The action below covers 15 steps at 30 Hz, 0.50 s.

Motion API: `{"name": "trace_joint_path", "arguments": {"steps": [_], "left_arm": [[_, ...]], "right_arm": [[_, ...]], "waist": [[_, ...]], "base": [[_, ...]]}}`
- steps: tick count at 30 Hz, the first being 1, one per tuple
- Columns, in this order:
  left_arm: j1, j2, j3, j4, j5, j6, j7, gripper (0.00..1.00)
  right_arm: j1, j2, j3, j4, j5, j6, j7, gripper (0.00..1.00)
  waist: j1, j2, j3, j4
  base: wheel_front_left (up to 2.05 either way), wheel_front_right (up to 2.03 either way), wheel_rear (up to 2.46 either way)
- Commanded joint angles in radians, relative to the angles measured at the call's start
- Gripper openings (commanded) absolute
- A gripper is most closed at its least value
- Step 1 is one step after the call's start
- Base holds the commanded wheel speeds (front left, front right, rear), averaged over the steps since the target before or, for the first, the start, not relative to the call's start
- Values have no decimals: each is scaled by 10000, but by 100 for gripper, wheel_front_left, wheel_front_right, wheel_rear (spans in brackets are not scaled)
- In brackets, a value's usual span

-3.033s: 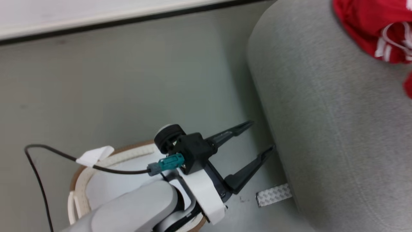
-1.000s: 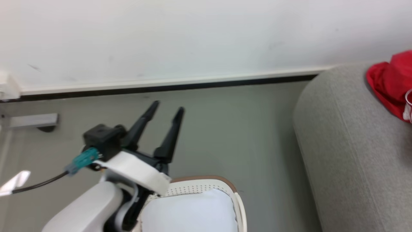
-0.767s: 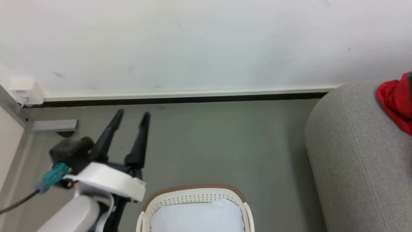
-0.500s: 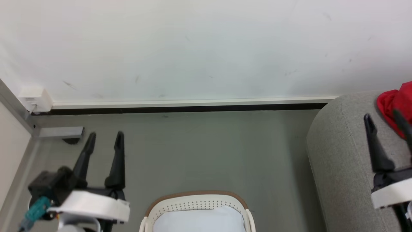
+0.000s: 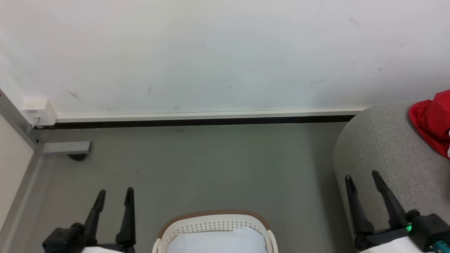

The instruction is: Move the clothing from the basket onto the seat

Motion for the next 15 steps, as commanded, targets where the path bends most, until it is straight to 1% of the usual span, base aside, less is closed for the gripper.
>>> {"name": "trace_joint_path", "arguments": {"steps": [1, 7, 15], "left_arm": [[167, -78, 149, 109, 289, -141, -6, 100], [223, -562, 716, 471, 930, -743, -6, 100], [185, -1051, 1135, 695, 1524, -1251, -7, 100]], "right_arm": [[73, 77, 64, 101, -126, -27, -101, 100], [-204, 220, 386, 583, -267, -27, -257, 100], [-341, 223, 498, 857, -168, -27, -324, 100]], "waist": [[1, 0, -16, 16], [1, 0, -57, 25], [1, 0, -111, -31]], "base": [[0, 0, 0], [0, 0, 0], [0, 0, 0]]}}
